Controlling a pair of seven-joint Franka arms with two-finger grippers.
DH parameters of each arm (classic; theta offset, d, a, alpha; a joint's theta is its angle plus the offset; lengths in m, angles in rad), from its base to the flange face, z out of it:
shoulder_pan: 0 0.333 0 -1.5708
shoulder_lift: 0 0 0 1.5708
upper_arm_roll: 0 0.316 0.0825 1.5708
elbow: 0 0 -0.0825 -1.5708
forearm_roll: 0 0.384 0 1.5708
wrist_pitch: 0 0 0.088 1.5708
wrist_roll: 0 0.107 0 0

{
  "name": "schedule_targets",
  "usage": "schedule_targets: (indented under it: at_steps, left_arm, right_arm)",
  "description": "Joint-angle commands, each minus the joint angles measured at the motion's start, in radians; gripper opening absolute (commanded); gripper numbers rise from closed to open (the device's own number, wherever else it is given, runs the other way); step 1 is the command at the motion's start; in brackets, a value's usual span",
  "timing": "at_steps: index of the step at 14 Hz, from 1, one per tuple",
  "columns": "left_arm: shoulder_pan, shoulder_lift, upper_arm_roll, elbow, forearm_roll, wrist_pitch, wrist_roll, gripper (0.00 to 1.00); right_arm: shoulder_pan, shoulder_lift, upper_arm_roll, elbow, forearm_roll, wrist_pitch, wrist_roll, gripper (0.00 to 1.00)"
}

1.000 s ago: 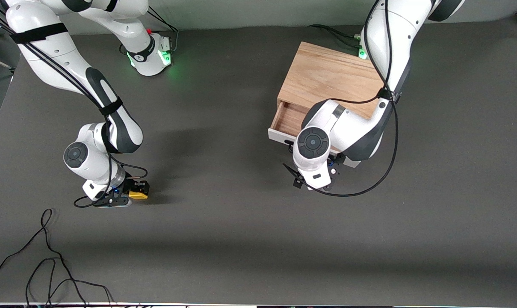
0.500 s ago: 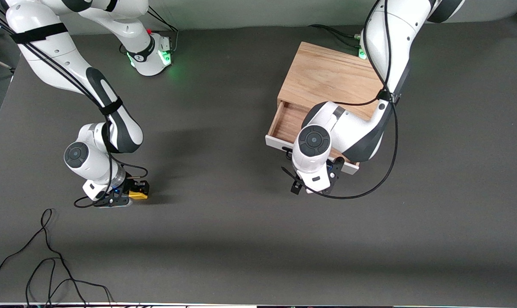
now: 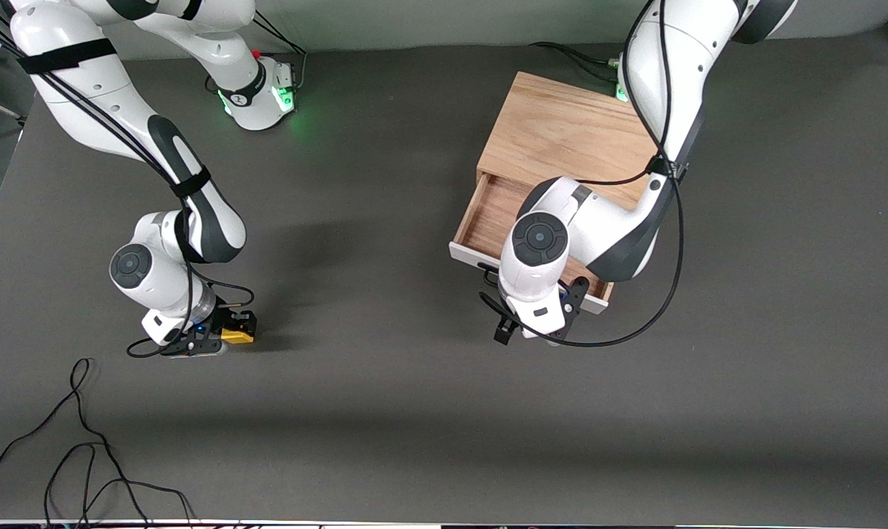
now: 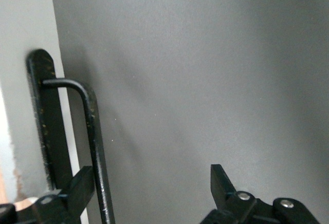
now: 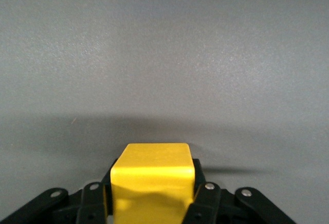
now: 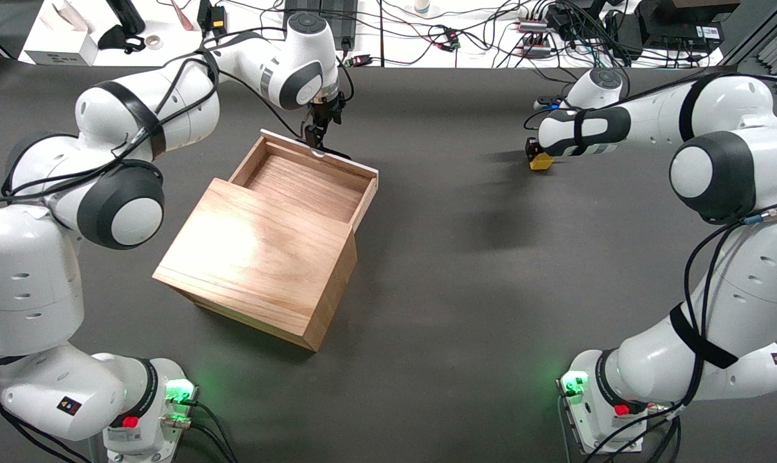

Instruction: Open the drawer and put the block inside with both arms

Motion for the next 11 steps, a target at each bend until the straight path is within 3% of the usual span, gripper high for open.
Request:
schedule_targets:
  at_steps: [1,5,9,11]
  left_arm:
    - [0.001,-0.042,0.001,0.035,0.032,-0.119,0.002,1.0]
    - [0.04,-0.131,-0.002,0.064,0.026,-0.286,0.093,1.0]
    - [0.135,-0.253,-0.003,0.059,-0.023,-0.424,0.325,1.0]
    - [0.2,-0.302,-0.003,0.056,-0.057,-0.485,0.451,1.0]
  right_arm:
    - [0.007,-0.034,0.003,0.044,-0.02,-0.101,0.024,0.02]
    - [0.027,-0.076,0.005,0.18,-0.011,-0.357,0.055,0.02]
    - [0.068,-0.088,0.014,0.357,-0.002,-0.623,0.147,0.02]
    - [0.07,-0.096,0.047,0.424,0.022,-0.712,0.18,0.02]
